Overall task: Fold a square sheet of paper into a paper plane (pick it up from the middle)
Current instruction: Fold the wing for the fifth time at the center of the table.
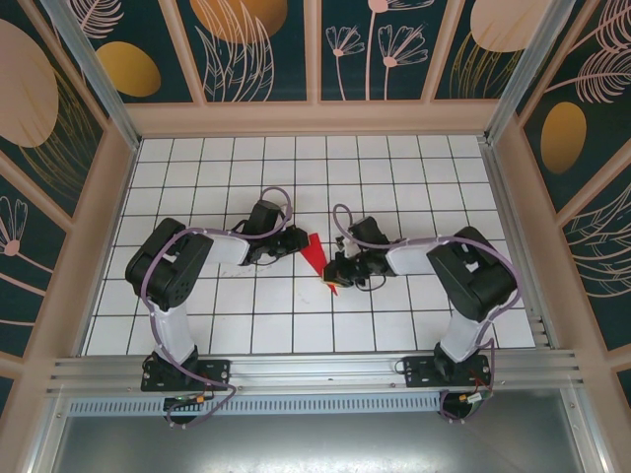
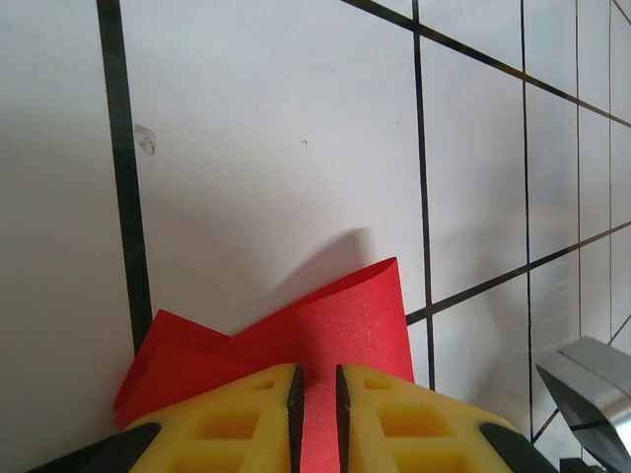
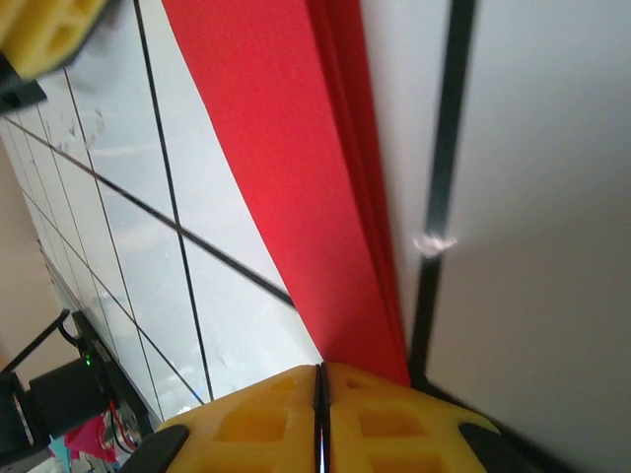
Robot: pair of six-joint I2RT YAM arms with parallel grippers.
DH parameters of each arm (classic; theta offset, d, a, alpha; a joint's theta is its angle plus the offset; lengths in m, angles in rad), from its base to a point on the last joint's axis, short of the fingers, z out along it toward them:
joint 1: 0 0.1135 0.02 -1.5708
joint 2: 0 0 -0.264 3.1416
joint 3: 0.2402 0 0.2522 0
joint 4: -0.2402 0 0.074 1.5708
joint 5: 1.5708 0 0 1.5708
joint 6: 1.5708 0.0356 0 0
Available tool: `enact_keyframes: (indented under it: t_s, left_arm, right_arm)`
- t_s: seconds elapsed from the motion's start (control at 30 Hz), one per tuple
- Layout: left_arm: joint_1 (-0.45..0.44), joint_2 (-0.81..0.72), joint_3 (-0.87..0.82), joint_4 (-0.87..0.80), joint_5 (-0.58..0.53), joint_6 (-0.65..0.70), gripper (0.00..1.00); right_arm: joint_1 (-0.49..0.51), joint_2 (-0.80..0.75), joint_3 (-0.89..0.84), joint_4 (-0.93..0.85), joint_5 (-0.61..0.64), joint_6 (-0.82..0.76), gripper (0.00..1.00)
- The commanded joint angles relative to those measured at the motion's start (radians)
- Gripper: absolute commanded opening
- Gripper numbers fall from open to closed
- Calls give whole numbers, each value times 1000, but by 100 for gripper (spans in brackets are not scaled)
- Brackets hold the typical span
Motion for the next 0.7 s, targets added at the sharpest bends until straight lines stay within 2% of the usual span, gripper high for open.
enact_keyframes:
  t_s: [0.0,0.37,0.57,0.67]
  left_arm:
    - [4,88,-21,-90,-122,7,21]
    - [4,92,-24,-92,-124,22,21]
    - [4,94,-20,-81,-111,24,22]
    - [4,91,-18,-81,-105,25,22]
  right_arm:
    - [-5,-47,-67,-68,-13,-10,12]
    - [-20,-161,-195,-133,14,-33,12]
    - [-37,-278,-130,-179,35,-40,11]
    - [-36,-290,-66,-153,19,-35,11]
